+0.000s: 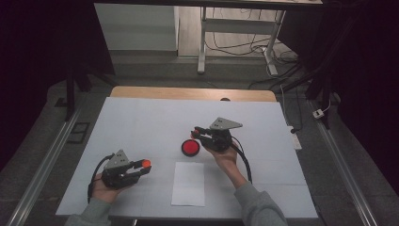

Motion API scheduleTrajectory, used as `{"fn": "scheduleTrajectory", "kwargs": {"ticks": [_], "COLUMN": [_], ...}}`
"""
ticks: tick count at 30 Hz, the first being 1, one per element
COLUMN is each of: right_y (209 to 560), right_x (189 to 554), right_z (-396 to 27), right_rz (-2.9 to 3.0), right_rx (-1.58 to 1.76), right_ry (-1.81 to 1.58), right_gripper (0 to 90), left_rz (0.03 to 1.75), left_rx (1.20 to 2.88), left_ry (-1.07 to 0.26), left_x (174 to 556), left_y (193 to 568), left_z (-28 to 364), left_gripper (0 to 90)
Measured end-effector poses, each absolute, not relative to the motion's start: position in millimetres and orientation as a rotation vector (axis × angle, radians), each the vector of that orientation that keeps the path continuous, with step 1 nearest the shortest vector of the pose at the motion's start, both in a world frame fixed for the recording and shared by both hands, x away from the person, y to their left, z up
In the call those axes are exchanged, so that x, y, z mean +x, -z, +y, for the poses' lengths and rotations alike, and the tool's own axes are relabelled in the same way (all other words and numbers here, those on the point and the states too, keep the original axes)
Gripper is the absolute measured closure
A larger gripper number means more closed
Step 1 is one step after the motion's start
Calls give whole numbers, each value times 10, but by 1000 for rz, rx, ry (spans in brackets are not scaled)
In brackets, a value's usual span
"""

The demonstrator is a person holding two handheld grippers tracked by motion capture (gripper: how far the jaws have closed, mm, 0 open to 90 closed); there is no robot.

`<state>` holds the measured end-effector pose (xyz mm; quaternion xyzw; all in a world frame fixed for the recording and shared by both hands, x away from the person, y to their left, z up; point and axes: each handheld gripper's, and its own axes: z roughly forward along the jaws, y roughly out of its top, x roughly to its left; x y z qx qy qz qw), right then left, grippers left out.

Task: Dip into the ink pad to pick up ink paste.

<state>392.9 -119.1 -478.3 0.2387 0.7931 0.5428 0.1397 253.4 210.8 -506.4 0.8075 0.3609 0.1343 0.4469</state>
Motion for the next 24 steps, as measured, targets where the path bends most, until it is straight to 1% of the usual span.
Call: {"fn": "scheduleTrajectory", "kwargs": {"ticks": [24], "right_y": [5113], "right_x": [4042], "right_z": [-966], "right_rz": [2416], "right_rx": [690], "right_ry": [-1395], "right_gripper": [725], "left_rz": [897], "left_rx": [2005], "left_ry": [-330], "left_x": [2550], "left_y": [5080], "left_z": [2114], "left_gripper": [654]}}
